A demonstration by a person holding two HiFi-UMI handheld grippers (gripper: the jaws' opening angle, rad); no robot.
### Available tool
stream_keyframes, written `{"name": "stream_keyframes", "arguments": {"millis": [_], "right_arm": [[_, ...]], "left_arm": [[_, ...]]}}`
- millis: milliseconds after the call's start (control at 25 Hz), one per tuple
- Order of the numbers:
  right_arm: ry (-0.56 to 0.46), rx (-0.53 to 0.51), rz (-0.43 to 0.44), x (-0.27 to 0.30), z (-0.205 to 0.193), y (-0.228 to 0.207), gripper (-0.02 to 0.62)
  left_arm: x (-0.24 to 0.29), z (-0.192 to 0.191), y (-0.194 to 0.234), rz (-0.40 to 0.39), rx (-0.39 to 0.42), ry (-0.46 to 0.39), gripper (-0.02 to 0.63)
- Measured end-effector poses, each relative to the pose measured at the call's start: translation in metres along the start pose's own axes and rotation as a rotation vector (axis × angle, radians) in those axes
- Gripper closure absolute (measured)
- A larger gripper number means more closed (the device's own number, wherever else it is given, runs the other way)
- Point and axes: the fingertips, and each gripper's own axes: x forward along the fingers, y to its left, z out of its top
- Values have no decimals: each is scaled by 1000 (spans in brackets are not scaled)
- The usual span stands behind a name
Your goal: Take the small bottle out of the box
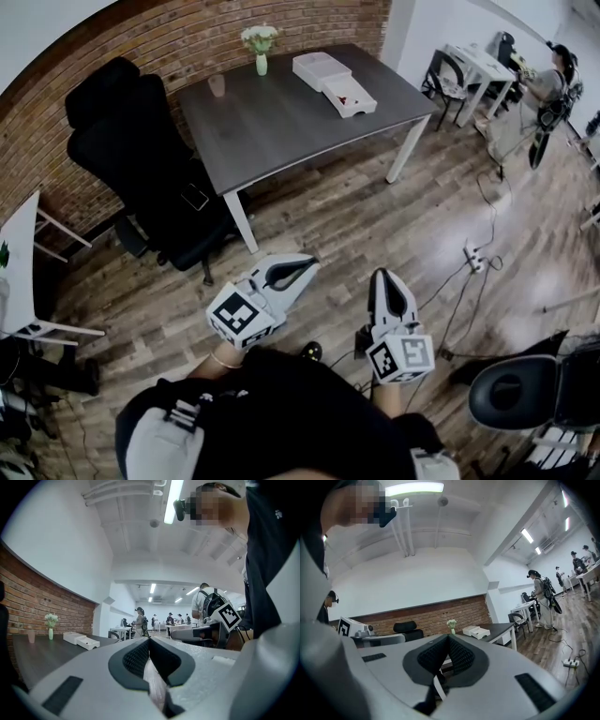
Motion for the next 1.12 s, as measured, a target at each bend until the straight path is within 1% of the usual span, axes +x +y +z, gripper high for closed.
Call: {"name": "stream_keyframes", "arguments": {"millis": [120, 280, 360, 480, 640, 760, 920, 1120], "right_arm": [[-9, -14, 28, -4, 5, -6, 597], [-43, 41, 79, -11, 9, -11, 597], [-37, 43, 79, -14, 7, -14, 597], [-29, 39, 79, -12, 5, -15, 597], [-63, 91, 100, -25, 6, -21, 589], [-71, 91, 67, -32, 6, -36, 586], [-83, 81, 6, -38, 12, -62, 583], [-110, 7, -67, -42, 27, -94, 577]], "left_arm": [[7, 0, -7, 11, 8, 5, 603], [11, -6, -19, 22, -24, 34, 603], [13, -7, -23, 20, -23, 41, 603], [15, -5, -20, 18, 10, 38, 603], [26, -10, -27, -2, 6, 44, 603], [42, -13, -33, -36, -8, 34, 603], [67, -13, -30, -75, -13, 19, 604], [103, -5, -27, -143, -10, -25, 603]]}}
